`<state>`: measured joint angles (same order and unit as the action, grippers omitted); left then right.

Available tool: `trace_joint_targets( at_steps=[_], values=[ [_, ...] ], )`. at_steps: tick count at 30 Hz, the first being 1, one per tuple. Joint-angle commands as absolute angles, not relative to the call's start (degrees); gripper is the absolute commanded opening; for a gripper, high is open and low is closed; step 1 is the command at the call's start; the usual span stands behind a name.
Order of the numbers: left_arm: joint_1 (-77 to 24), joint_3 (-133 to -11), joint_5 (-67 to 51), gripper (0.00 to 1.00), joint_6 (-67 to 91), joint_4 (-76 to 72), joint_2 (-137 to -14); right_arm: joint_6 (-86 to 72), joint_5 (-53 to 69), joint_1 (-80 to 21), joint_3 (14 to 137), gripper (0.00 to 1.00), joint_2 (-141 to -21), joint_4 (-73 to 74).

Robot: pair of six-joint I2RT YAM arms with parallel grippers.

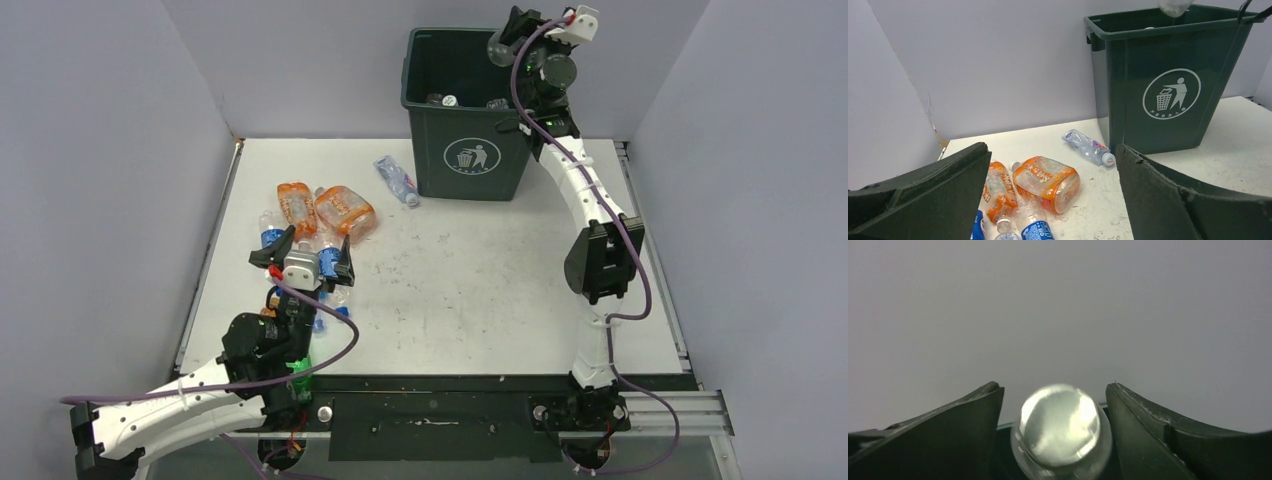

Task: Put the plastic bottles in the bin
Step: Place the plastic bottle in the trash bin.

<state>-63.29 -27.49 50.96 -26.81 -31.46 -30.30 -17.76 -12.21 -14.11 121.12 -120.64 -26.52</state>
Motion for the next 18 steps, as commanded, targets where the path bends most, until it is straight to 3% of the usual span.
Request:
trace_joint_targets(
  at_steps=[1, 4, 9, 13, 18],
  values=[
    [-63.11, -29.09, 50.19, 0.96, -26.97, -32.04, -30.86, -17.42, -11.60, -15.58, 129.21, 0.84, -122.69, -23.74],
    [-63.19, -29.93, 49.90, 0.96, -26.11, -29.47, -31.51, -20.81, -13.32, -16.32, 133.45, 0.91, -122.32, -17.52],
    [-62.91, -32.75, 51.66, 0.96, -22.58, -24.10, -34.18, -20.06, -13.25, -20.73, 126.89, 0.95, -113.23, -19.78],
    [-61.46, -33.99, 52.03, 0.96, -19.12, -21.86, -35.51, -16.38, -11.29, -27.00, 113.69, 0.95, -102.27, -23.88],
    [-59.16, -35.03, 50.92, 0.96, -14.50, -18.99, -37.64, -18.82, -7.72, -33.41, 87.61, 0.97, -85.91, -31.55]
  ],
)
